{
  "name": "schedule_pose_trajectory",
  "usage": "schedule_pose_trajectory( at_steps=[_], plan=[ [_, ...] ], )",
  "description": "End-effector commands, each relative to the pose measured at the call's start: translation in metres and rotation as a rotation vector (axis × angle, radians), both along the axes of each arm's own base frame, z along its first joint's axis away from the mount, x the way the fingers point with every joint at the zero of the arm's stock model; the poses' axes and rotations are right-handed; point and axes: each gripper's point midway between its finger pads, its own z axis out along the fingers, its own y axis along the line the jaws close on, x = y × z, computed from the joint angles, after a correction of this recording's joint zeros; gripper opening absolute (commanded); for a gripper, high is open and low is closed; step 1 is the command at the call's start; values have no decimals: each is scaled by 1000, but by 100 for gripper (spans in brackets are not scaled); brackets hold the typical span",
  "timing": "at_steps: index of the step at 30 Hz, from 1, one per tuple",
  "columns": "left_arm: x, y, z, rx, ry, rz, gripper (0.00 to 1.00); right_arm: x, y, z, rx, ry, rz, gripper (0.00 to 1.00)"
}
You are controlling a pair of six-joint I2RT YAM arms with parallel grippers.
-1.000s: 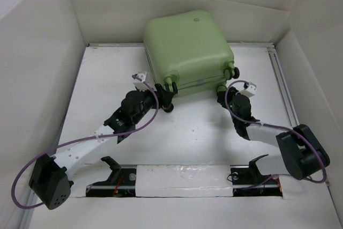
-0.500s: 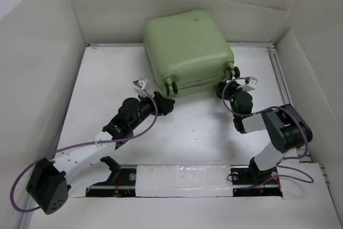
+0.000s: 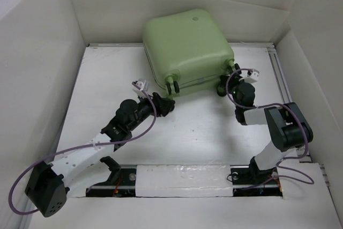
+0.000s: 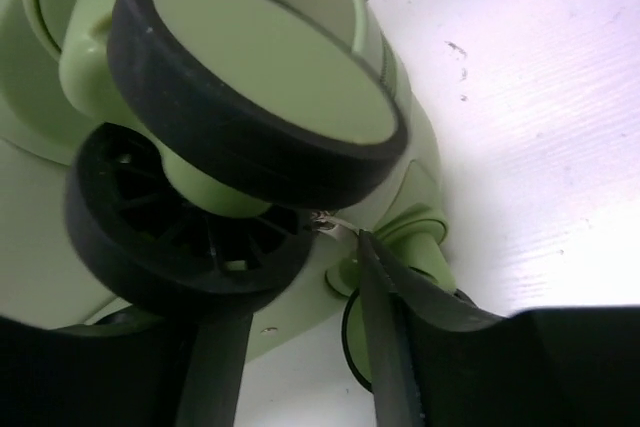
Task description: Pack the luggage
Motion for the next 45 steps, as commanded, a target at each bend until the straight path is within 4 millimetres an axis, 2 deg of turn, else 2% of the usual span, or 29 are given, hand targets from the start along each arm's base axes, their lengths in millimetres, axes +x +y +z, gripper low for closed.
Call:
schedule_pose_trajectory(
  at_steps=[1, 5, 6, 7, 8, 11, 13, 15, 16, 17, 18, 19, 20, 22, 23, 25, 26, 27, 30, 32, 33, 34, 35, 36, 39, 40, 41, 43, 45],
  plan=[
    [-4, 0, 25, -57, -74, -16, 50, 15, 14, 12, -8, -27, 83, 48],
    [-4, 2, 26, -57, -74, -7, 48, 21, 16, 17, -5, -31, 104, 37],
    [-4, 2, 26, -57, -74, -7, 47, 22, 13, 12, -7, -19, 106, 31],
    [-4, 2, 26, -57, -74, -7, 47, 24, 15, 16, -5, -28, 115, 31],
    [-4, 2, 26, -57, -74, -7, 47, 24, 13, 9, -6, -10, 118, 28],
    [-4, 4, 29, -62, -82, 3, 46, 26, 10, 5, 18, -2, 128, 13],
    [-2, 6, 27, -56, -75, 15, 46, 25, 17, 12, 32, -29, 166, 3],
    [2, 11, 21, -39, -59, 56, 46, 22, 20, 16, 79, -40, 173, 0],
    [5, 13, 12, -15, -35, 73, 46, 14, 25, 4, 91, -7, 172, 0],
    [8, 14, 12, -8, -29, 91, 46, 10, 30, -2, 101, 8, 174, 0],
    [15, 17, 3, 20, -5, 128, 46, 1, 49, 0, 110, 4, 210, 0],
    [18, 18, 2, 41, 14, 144, 46, -9, 54, -9, 115, 29, 202, 0],
    [21, 19, -3, 66, 25, 154, 49, -16, 58, 3, 117, 3, 192, 0],
    [31, 24, -18, 112, 59, 206, 52, -29, 55, -3, 122, 46, 99, 0],
    [30, 22, -25, 126, 78, 218, 53, -35, 46, -7, 129, 73, 55, 3],
    [28, 15, -42, 178, 98, 234, 56, -47, 41, 6, 136, 85, 35, 12],
    [26, 8, -43, 184, 96, 225, 58, -56, 47, 6, 141, 91, 80, 22],
    [24, 1, -48, 187, 106, 221, 58, -63, 53, 26, 159, 42, 114, 29],
    [17, -16, -70, 232, 140, 212, 62, -90, 70, 25, 110, 82, 157, 47],
    [23, -13, -89, 264, 173, 261, 70, -110, 79, 33, 73, 82, 187, 54],
    [28, -12, -92, 266, 181, 294, 75, -118, 79, 29, 64, 97, 192, 57],
    [32, -11, -97, 284, 186, 313, 79, -125, 79, 42, 64, 71, 207, 60],
    [42, -4, -113, 314, 218, 353, 85, -135, 78, 30, 41, 115, 219, 60],
    [48, -4, -115, 324, 227, 366, 86, -144, 86, 35, 44, 108, 250, 62],
    [65, 10, -128, 385, 234, 462, 88, -168, 86, 35, 37, 109, 287, 63],
    [67, 11, -130, 388, 228, 482, 89, -174, 85, 33, 35, 112, 296, 63],
    [75, 14, -127, 379, 223, 506, 89, -179, 85, 44, 52, 82, 307, 63],
    [85, 17, -135, 390, 236, 498, 89, -188, 86, 44, 52, 83, 328, 65],
    [96, 13, -132, 380, 229, 500, 89, -196, 84, 43, 66, 76, 338, 65]
  ],
)
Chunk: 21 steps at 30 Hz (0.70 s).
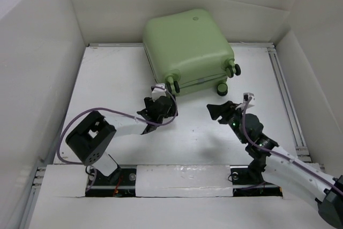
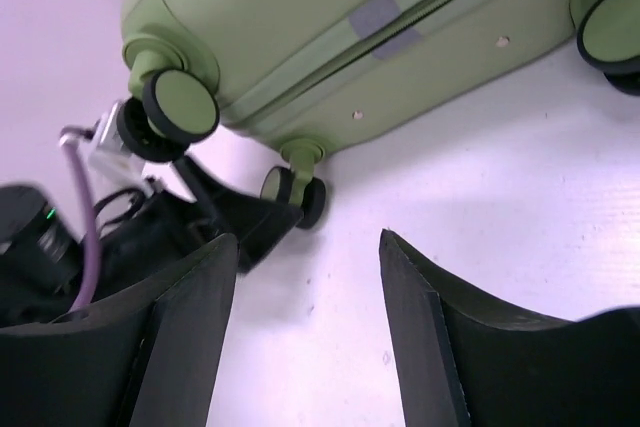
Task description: Pack the luggage
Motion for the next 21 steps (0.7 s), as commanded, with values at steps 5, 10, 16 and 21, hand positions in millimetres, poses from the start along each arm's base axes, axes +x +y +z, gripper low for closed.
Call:
schedule_pose_trajectory(
  at_steps=[5, 10, 16, 21],
  plan=[
    [61, -17, 24, -14, -103, 34, 81, -19, -2, -17, -22, 39, 23, 65],
    [73, -27, 26, -17, -117, 30, 70, -26, 4, -39, -50, 82, 50, 65],
    [68, -23, 16, 9, -100, 24, 0, -28, 3, -46, -52, 89, 37, 65],
    [43, -3, 28, -41, -110, 33, 0, -27, 1, -46, -53, 87, 28, 65]
  ],
)
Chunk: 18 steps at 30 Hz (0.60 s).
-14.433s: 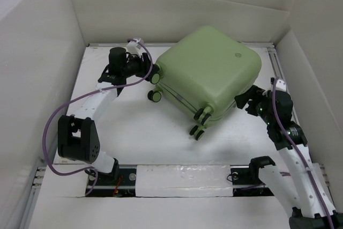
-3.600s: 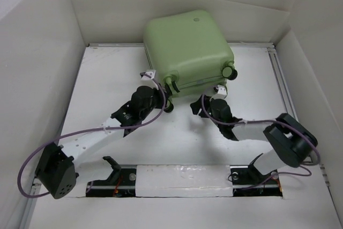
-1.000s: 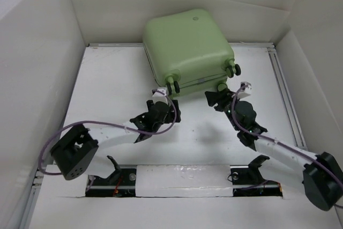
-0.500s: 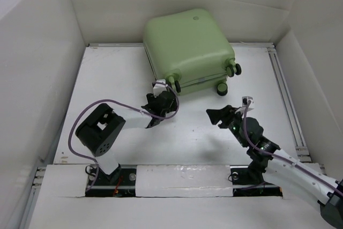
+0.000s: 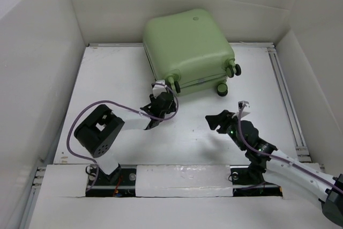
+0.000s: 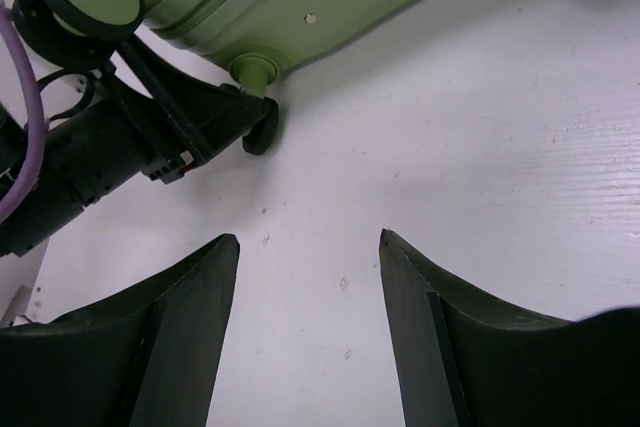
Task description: Pack the luggage
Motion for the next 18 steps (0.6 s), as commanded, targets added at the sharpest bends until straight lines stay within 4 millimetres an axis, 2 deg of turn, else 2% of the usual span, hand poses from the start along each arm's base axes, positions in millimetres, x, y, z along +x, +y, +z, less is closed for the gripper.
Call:
schedule_pose_trajectory(
  at_steps=[1, 3, 4, 5, 7, 8, 9, 11, 14, 15, 17, 18],
  plan=[
    [1, 18, 43, -20, -121, -19, 0, 3, -1, 7, 17, -21, -20, 65],
    [-14, 27, 44, -63, -116, -10, 0, 1, -1, 3, 8, -17, -23, 65],
    [-20, 30, 58, -96, -144, -18, 0, 2, -3, 3, 16, -14, -36, 65],
    [-32, 40, 46, -88, -121, -13, 0, 4, -5, 3, 14, -17, -51, 65],
    [-41, 51, 44, -102, -104, 12, 0, 6, -8, 3, 11, -20, -69, 65],
    [-44, 57, 52, -110, -125, 24, 0, 7, -10, 4, 9, -22, -81, 65],
    [-52, 64, 43, -102, -103, 30, 0, 8, -11, 4, 7, -24, -91, 65],
    [-60, 66, 50, -140, -111, 20, 0, 9, -13, 1, -2, -19, -101, 65],
    [-75, 70, 40, -167, -86, -4, 0, 14, -21, -5, -47, -19, -146, 65],
    [-79, 68, 44, -198, -95, -15, 0, 16, -23, -5, -71, -34, -154, 65],
    [-85, 74, 36, -192, -88, -15, 0, 21, -28, -5, -105, -55, -182, 63],
    [-85, 72, 39, -201, -91, -23, 0, 24, -28, 4, -102, -103, -188, 61]
  ],
)
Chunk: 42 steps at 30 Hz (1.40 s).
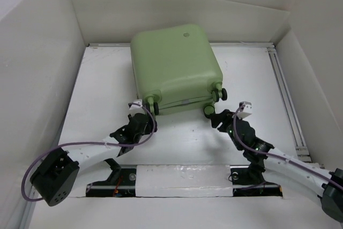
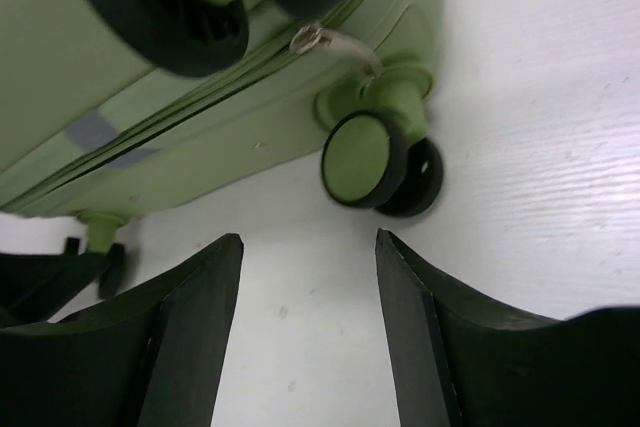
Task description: Pack the luggage
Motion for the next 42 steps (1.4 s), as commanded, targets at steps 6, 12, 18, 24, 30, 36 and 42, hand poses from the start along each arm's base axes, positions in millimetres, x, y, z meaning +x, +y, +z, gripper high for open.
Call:
schedule_pose_trajectory(
  at_steps=[6, 12, 18, 24, 30, 36, 42],
  plan=[
    [11, -9, 36, -134, -104, 32, 0, 26, -13, 52, 25, -285, -120, 54],
    [4, -11, 22, -147, -70, 17, 0, 48, -15, 59, -77, -370, -108, 49],
    [3, -12, 25, -162, -78, 9, 0, 70, -14, 49, -104, -373, -58, 53],
    [1, -11, 31, -179, -98, 8, 0, 82, 2, 54, -91, -416, 51, 54],
    [1, -13, 33, -189, -101, 0, 0, 86, 13, 48, -85, -428, 118, 54],
    [1, -12, 32, -181, -104, -5, 0, 93, 17, 48, -78, -449, 142, 48],
    [1, -12, 32, -181, -104, -5, 0, 98, 17, 54, -66, -481, 137, 21]
  ],
)
